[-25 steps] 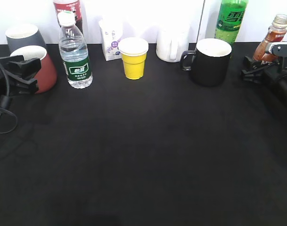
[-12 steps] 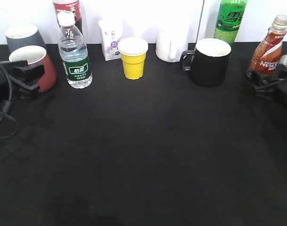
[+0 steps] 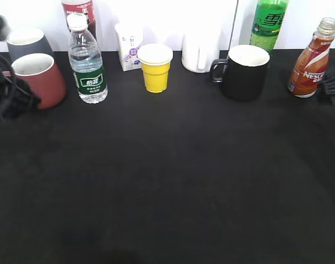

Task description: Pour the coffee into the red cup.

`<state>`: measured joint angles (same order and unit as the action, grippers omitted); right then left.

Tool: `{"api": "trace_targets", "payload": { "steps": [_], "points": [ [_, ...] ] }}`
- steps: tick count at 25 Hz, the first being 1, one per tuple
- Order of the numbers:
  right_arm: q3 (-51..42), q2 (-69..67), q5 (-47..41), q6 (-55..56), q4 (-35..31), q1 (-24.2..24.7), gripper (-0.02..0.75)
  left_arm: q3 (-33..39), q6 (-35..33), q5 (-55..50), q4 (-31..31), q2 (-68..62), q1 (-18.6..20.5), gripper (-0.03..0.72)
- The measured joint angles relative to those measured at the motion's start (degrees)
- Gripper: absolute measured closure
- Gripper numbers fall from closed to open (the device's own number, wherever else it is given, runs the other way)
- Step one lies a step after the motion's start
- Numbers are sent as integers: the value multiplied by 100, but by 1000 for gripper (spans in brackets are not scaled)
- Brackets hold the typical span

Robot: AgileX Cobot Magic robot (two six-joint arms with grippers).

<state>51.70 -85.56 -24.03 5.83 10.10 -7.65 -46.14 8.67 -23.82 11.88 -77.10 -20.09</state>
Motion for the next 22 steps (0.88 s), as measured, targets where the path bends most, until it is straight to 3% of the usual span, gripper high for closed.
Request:
{"api": "trace_targets", "payload": {
  "steps": [3,5,7,10,12,17,22],
  "points": [
    [1019,38,-2401,-18,-737,-232,181,-460,0,-1640,-89,7,-154,345],
    [1413,286,-3261,-174,-1010,-232,181,-503,0,-2481,-125,107,-154,268],
    [1447,945,-3521,-339,-1108,-232,182,-517,0,-3144,-409,310,-154,226],
    [1447,2110,-3938,-629,-1154,-232,182,-522,-27,-4050,-1188,873,-154,222],
    [1339,2927,-4214,-710,-1161,-232,182,-522,-27,-4422,-1349,1518,-154,222],
    [-385,5358,-4025,-716,-1167,-232,182,-317,-27,-4577,-1330,3827,-154,222],
    [-1879,7143,-3958,-716,-1163,-232,183,936,-27,-4611,-1251,5874,-154,222]
  ]
}}
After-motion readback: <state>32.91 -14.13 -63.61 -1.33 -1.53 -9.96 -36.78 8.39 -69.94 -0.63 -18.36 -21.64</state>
